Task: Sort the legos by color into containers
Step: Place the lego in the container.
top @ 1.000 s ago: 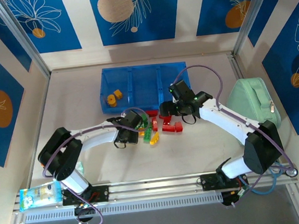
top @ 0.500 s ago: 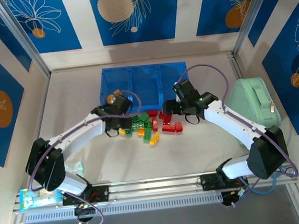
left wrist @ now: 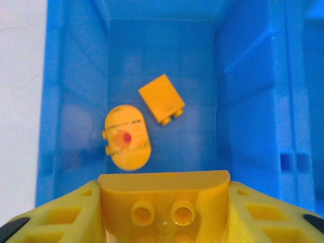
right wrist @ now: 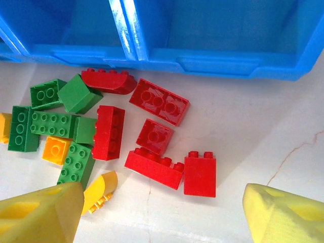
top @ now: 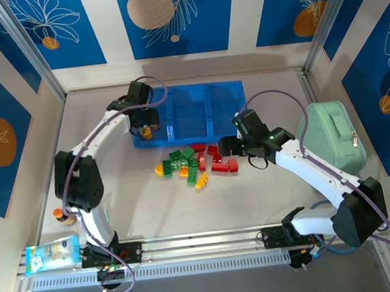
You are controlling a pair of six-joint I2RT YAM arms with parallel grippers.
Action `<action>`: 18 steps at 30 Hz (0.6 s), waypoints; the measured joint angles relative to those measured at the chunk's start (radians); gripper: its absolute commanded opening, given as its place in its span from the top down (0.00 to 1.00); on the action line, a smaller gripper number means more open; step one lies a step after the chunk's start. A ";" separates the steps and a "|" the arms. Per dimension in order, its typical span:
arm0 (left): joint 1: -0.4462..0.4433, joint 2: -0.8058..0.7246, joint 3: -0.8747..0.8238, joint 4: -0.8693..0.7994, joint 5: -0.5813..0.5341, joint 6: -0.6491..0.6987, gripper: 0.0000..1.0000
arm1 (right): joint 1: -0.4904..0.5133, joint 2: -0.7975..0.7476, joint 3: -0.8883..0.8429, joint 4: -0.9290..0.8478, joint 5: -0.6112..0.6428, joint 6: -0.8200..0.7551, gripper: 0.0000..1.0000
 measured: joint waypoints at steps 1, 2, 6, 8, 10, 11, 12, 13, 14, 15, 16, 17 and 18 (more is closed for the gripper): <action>0.002 0.027 0.023 -0.001 0.003 0.008 0.50 | 0.000 -0.005 -0.005 -0.002 0.000 0.000 0.18; 0.004 0.047 0.041 -0.004 0.006 0.011 0.50 | 0.000 -0.009 -0.010 -0.003 0.000 0.001 0.18; 0.008 0.111 0.103 -0.013 0.015 0.026 0.49 | 0.000 -0.021 -0.026 -0.011 -0.005 0.005 0.18; 0.010 0.132 0.126 -0.019 0.019 0.033 0.46 | 0.000 -0.024 -0.032 -0.012 -0.008 0.009 0.18; 0.012 0.150 0.146 -0.023 0.022 0.041 0.42 | 0.000 -0.024 -0.033 -0.014 -0.011 0.011 0.18; 0.013 0.155 0.152 -0.024 0.022 0.042 0.39 | 0.000 -0.024 -0.033 -0.014 -0.014 0.011 0.18; 0.013 0.156 0.154 -0.024 0.023 0.044 0.36 | 0.000 -0.024 -0.033 -0.014 -0.019 0.011 0.18; 0.014 0.156 0.154 -0.025 0.023 0.043 0.34 | 0.000 -0.024 -0.033 -0.014 -0.023 0.011 0.18; 0.015 0.156 0.155 -0.026 0.023 0.044 0.33 | 0.000 -0.024 -0.033 -0.014 -0.026 0.011 0.18; 0.015 0.156 0.156 -0.026 0.023 0.044 0.32 | 0.001 -0.024 -0.033 -0.014 -0.029 0.011 0.18; 0.015 0.156 0.156 -0.026 0.023 0.044 0.31 | 0.003 -0.025 -0.033 -0.014 -0.031 0.011 0.18; 0.015 0.156 0.156 -0.027 0.023 0.044 0.30 | 0.006 -0.025 -0.033 -0.014 -0.031 0.011 0.18; 0.015 0.155 0.156 -0.027 0.023 0.043 0.29 | 0.010 -0.025 -0.033 -0.014 -0.033 0.011 0.18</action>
